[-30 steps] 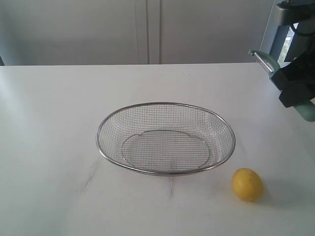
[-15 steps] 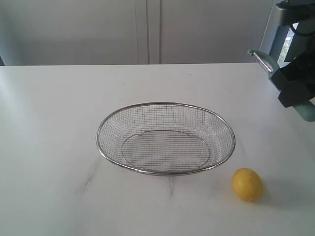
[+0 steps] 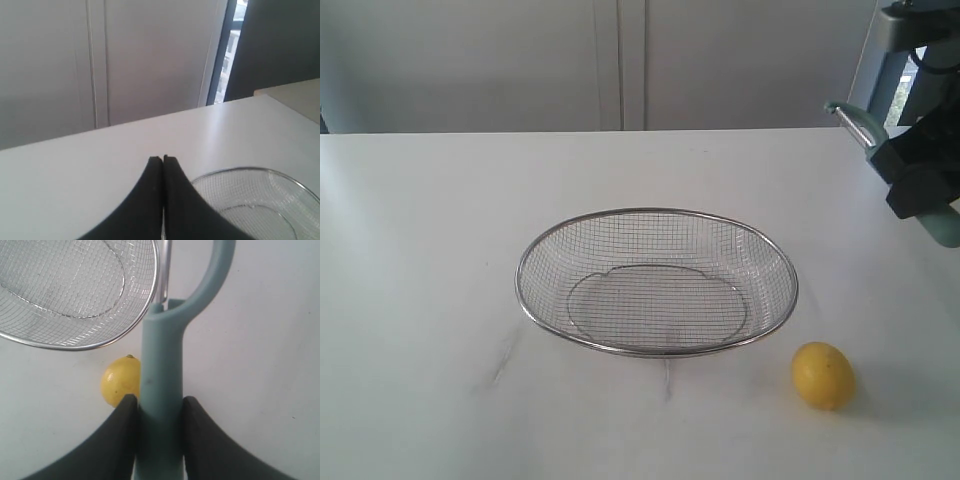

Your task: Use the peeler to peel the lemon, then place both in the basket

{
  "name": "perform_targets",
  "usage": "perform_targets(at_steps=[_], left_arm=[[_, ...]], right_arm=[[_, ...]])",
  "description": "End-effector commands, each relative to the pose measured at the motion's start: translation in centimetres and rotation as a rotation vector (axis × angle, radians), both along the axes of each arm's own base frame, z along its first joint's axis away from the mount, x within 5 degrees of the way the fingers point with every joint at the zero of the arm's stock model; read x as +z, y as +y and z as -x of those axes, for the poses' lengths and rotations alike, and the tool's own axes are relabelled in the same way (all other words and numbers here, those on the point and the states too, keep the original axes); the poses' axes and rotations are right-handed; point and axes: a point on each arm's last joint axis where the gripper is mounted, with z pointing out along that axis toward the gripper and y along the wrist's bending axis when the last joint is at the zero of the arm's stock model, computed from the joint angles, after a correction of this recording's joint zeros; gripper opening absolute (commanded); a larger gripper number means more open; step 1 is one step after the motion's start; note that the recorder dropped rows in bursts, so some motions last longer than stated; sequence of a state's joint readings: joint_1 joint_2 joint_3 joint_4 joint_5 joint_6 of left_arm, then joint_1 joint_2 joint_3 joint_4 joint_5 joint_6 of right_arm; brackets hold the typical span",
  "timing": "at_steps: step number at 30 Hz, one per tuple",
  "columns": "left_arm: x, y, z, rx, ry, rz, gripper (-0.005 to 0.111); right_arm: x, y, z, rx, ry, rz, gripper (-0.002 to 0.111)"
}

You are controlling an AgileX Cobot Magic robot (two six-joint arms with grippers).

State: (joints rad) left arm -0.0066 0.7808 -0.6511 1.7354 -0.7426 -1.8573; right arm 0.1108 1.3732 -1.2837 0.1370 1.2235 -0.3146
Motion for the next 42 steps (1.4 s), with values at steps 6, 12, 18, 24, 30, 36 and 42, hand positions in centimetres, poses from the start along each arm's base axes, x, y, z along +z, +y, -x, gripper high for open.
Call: perform_targets(at_steps=[6,12,18,24,30,36,42], left_arm=[[0.7,4.1,-5.6,0.51,-0.047,-0.257,0.0],[-6.0,5.5,-9.2,0.632,0.192,-0.443,0.0],[-8.4,6.7,-9.7,0.813,0.406,-0.727,0.0],[-8.8,-0.8,-9.9,0.283,0.793,-0.779,0.0],[-8.8,-9.8,-6.9,0.081,0.712,-1.054,0.0],[-9.0,-18.1,-2.7,-0.127,0.479,-1.188,0.0],[-8.2,-25.4,0.3,-0.29,0.334,-1.178,0.0]], right_arm=[[0.1,0.0,0.2,-0.006,-0.005,-0.005,0.0],[0.1,0.0,0.2,-0.006,-0.005,-0.005,0.0],[0.1,0.0,0.2,-0.006,-0.005,-0.005,0.0],[0.1,0.0,0.2,-0.006,-0.006,-0.003,0.0],[0.1,0.0,0.2,-0.006,-0.005,-0.004,0.0],[0.1,0.0,0.2,-0.006,-0.005,-0.006,0.0],[0.1,0.0,0.2,-0.006,-0.005,-0.006,0.0]])
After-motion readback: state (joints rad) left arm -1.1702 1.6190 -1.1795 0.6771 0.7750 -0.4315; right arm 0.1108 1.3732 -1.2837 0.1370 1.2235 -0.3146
